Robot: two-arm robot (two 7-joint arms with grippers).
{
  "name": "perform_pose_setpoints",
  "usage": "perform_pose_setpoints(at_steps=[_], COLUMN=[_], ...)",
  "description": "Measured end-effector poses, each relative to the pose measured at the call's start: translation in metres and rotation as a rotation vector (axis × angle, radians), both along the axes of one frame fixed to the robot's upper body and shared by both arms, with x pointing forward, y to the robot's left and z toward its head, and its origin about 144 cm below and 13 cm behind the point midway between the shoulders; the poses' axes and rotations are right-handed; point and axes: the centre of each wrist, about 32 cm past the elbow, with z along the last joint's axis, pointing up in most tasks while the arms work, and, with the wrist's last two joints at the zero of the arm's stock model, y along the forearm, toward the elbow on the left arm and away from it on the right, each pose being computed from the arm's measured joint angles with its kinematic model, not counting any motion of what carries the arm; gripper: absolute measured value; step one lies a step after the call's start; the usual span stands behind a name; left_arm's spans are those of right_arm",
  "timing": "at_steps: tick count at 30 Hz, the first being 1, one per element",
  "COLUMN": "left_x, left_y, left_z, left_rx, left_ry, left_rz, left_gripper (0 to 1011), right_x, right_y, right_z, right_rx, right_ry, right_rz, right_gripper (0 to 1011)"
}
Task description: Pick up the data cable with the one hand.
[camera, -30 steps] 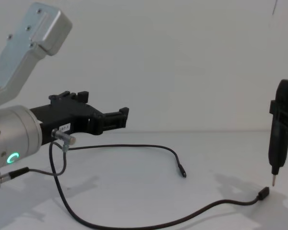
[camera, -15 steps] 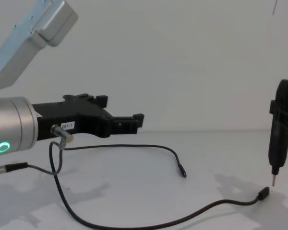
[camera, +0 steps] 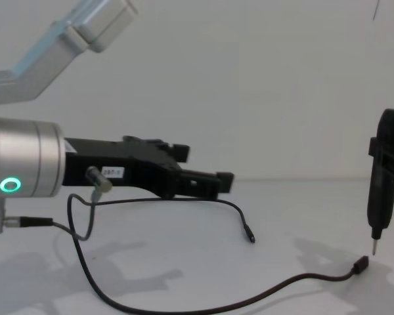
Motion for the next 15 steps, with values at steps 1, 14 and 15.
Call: perform_pose_setpoints(at_steps=[1, 14, 15], left_x=[0.002, 0.015, 0.016], left_y=[-0.002, -0.030, -0.032], left_z=[0.002, 0.014, 0.014], left_rx=[0.011, 0.122, 0.130], left_ry=[0.016, 0.133, 0.141], left_rz=[-0.022, -0.163, -0.164], left_gripper=[1001, 1001, 1001], right_x=[0.000, 0.000, 0.000], right_y=[0.000, 0.000, 0.000], right_z=[0.000, 0.000, 0.000], right_rx=[0.000, 0.000, 0.000], right_ry=[0.000, 0.000, 0.000], right_rz=[0.000, 0.000, 0.000], right_gripper=[279, 279, 279])
